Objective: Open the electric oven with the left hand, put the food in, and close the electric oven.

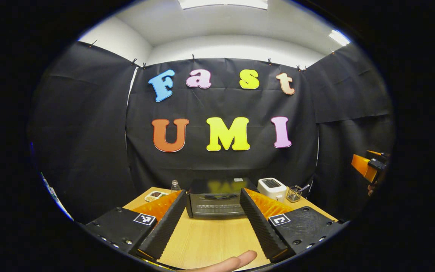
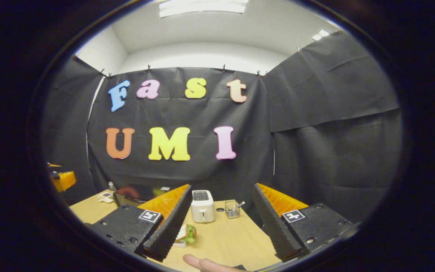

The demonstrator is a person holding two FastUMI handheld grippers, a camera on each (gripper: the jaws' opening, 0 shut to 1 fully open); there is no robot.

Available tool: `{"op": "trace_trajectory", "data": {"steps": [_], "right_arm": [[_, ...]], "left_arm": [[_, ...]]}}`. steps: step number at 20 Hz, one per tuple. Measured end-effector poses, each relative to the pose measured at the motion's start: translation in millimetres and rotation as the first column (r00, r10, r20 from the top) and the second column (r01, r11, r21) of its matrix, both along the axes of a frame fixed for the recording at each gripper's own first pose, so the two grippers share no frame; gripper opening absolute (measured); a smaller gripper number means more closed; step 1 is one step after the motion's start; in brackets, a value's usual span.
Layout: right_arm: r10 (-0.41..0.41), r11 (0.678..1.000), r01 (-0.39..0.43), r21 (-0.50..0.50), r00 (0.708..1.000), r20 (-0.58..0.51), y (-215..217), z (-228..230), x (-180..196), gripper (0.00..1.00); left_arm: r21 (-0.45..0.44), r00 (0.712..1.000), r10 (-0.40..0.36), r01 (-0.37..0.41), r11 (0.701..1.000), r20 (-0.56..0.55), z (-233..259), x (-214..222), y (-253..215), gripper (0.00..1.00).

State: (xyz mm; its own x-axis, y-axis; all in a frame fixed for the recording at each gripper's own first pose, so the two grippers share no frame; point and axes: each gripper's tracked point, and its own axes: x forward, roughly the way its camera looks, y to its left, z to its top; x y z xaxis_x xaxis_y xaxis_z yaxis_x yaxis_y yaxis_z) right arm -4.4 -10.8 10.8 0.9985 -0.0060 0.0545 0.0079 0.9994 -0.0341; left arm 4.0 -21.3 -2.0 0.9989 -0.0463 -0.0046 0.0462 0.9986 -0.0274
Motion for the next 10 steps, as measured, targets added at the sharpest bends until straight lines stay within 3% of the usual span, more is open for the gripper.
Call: {"op": "trace_trajectory", "data": {"steps": [3, 10], "right_arm": [[0.010, 1.000, -0.010, 0.002, 1.000, 0.003, -2, 0, 0, 0.94], [0.026, 0.999, -0.026, 0.019, 1.000, 0.005, -3, 5, 21, 0.94]], "left_arm": [[0.030, 0.999, 0.022, -0.023, 0.999, 0.033, 7, 8, 3, 0.93], [0.034, 0.998, 0.031, -0.029, 0.999, -0.046, -13, 61, -2, 0.93]]}}
